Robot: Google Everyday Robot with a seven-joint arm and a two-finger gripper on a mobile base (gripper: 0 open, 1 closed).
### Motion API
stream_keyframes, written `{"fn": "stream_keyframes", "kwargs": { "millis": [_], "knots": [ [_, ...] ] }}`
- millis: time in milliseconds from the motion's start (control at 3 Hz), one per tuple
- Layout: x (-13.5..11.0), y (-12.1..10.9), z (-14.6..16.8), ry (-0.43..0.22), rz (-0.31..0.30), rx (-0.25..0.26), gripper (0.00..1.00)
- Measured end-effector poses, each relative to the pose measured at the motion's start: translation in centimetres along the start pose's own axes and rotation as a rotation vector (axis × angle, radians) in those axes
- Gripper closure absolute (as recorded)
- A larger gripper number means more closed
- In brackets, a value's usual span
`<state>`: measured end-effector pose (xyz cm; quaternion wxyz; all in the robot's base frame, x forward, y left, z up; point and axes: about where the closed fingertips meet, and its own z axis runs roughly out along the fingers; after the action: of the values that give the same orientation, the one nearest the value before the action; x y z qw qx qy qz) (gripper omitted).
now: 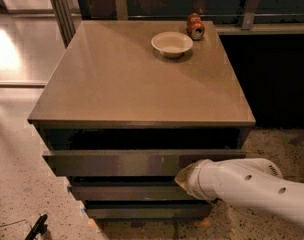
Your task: Close top drawer
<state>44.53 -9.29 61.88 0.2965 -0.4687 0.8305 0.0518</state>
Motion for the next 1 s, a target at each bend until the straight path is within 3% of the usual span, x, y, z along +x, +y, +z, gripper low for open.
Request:
{"fn": "stream_keyframes", "kwargs": {
  "millis": [333,667,1000],
  "knots": [
    [-0.34,-0.67,0.69,0.003,0.007,-0.010,0.97],
    [-0.34,-0.67,0.69,0.003,0.007,-0.010,0.66],
    [-0.34,-0.67,0.69,0.003,0.007,-0.010,0.43]
  ]
}}
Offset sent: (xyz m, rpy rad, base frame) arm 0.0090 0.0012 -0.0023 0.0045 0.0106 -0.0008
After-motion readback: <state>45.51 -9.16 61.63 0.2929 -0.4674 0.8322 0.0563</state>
